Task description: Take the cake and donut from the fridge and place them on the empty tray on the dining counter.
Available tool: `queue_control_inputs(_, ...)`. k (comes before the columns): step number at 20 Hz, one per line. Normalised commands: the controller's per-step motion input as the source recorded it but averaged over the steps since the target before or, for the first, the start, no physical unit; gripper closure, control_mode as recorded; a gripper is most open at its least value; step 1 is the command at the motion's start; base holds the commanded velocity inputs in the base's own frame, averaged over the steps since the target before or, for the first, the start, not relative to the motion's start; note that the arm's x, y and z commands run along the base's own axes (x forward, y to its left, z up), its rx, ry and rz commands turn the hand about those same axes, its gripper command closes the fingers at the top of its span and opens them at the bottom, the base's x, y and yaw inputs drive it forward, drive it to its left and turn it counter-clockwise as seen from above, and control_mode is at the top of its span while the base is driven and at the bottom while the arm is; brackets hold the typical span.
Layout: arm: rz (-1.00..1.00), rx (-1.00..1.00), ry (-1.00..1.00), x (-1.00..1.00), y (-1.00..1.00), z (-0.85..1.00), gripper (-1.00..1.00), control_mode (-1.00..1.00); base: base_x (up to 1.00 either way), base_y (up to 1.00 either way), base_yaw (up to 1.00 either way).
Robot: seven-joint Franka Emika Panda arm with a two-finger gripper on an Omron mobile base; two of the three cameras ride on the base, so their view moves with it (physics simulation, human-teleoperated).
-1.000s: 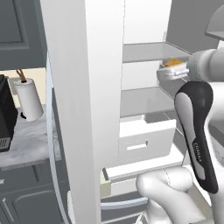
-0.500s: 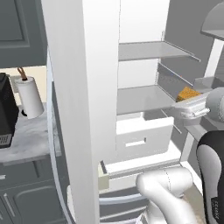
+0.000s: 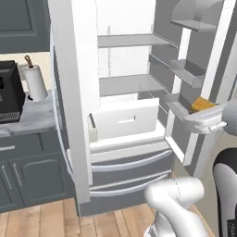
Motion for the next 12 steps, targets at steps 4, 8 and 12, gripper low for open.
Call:
queue_control_inputs(4,0.0,0.0,0.0,0.0,0.0,0.0,1.0,1.0,-1.0,-0.04,0.0)
queue_control_inputs(8,0.0,0.0,0.0,0.0,0.0,0.0,1.0,1.0,-1.0,-0.01,0.0)
queue_control_inputs(12,0.0,0.0,0.0,0.0,0.0,0.0,1.0,1.0,-1.0,0.0,0.0)
